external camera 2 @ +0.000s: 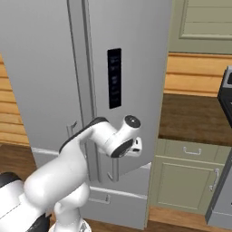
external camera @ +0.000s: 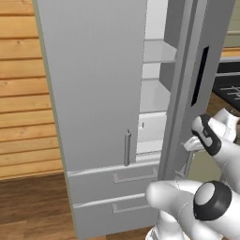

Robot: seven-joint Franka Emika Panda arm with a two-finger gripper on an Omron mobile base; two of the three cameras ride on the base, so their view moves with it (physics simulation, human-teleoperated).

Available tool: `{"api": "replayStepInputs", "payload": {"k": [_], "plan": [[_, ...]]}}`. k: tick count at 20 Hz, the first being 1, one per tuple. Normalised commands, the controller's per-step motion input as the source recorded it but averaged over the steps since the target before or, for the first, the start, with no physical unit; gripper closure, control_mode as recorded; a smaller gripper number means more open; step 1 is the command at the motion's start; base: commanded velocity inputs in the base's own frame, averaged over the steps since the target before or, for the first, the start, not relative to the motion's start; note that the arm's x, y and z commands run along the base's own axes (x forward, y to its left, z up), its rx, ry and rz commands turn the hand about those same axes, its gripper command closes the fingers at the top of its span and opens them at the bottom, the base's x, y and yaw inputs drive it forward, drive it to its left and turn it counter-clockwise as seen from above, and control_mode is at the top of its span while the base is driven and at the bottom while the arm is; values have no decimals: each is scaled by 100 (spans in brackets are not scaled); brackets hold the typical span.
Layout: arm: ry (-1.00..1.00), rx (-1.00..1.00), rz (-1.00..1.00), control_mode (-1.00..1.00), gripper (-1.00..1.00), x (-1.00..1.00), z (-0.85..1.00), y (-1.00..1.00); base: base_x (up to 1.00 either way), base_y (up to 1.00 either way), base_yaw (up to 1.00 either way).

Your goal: Take the strawberry from the fridge and place it on top of the pancake, located on the dining counter.

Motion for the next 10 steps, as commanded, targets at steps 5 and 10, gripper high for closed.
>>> {"api": "replayStepInputs", "payload": {"k": [5,10], "plan": [[1,2,0,-100,-100,-1,-6,-18,0,0,0],[-3,-1,0,-100,-100,-22,51,-7,0,0,0]]}}
